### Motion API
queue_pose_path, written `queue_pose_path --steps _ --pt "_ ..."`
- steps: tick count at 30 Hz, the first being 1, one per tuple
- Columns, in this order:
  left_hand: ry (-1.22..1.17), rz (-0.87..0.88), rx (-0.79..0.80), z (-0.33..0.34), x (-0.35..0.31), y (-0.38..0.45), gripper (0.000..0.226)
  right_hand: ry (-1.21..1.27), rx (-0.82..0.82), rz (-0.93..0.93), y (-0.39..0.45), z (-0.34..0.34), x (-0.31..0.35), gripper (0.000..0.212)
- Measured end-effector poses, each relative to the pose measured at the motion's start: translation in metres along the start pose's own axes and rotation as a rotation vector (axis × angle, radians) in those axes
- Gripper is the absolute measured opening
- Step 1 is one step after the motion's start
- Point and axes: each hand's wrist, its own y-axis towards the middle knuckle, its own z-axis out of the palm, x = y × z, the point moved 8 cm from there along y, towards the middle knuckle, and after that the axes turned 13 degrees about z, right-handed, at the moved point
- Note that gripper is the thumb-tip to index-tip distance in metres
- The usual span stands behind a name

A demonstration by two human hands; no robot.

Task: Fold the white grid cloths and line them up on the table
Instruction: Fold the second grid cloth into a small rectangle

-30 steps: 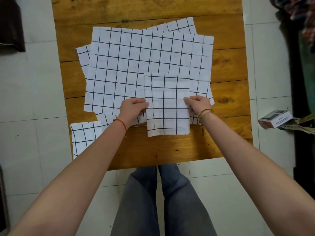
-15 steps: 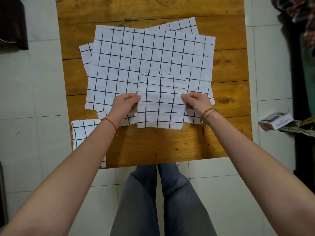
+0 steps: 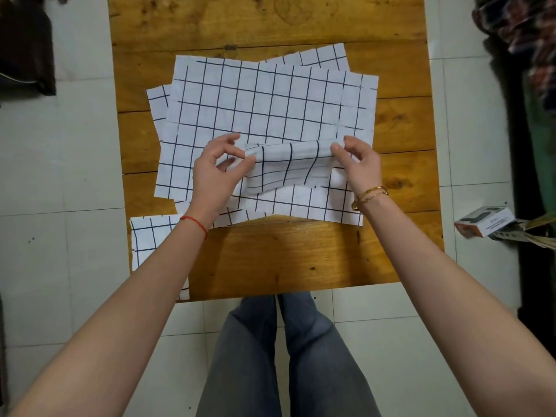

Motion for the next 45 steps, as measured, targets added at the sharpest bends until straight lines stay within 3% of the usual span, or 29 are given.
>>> queue_pose_path --steps 2,6,11,14,18,23,27,32,36,41,45 --pt "-0.054 0.028 0.002 0.001 -0.011 0.004 0.013 0.056 -0.011 -0.050 -0.006 -0.001 0.018 0.012" --pt "-0.209 0.000 -0.058 0.000 -0.024 0.010 0.016 0.202 0.027 -0.083 -0.016 0.001 0.040 0.019" --pt "-0.281 -0.121 -0.135 -0.006 -0.012 0.013 0.010 0.195 0.012 -0.136 -0.016 0.003 0.049 0.022" --pt "-0.288 -0.238 -0.142 -0.005 0.007 0.013 0.018 0.169 -0.008 -0.131 -0.014 0.004 0.044 0.018" --pt "-0.207 -0.343 -0.063 0.003 0.029 0.010 0.035 0.118 0.008 -0.045 -0.002 0.013 0.025 0.022" --pt "-0.063 -0.391 0.038 0.011 0.056 0.007 0.051 -0.146 -0.003 0.098 0.021 0.026 -0.014 0.034" --pt "0.063 -0.387 0.078 0.013 0.073 0.009 0.061 -0.284 -0.037 0.111 0.028 0.030 -0.026 0.028" --pt "0.191 -0.258 0.132 0.013 0.071 0.014 0.064 -0.408 -0.120 -0.054 0.026 0.040 -0.013 0.030" --pt "0.348 -0.108 0.131 0.007 0.065 0.014 0.063 -0.655 -0.157 -0.217 0.018 0.063 0.001 0.037" --pt "0.723 0.208 0.258 0.011 0.049 0.015 0.057 -1.031 -0.148 -0.600 -0.006 0.112 0.025 0.041" --pt "0.891 0.270 0.371 0.017 0.053 0.011 0.062 -1.309 -0.043 -0.725 -0.019 0.153 0.015 0.047"
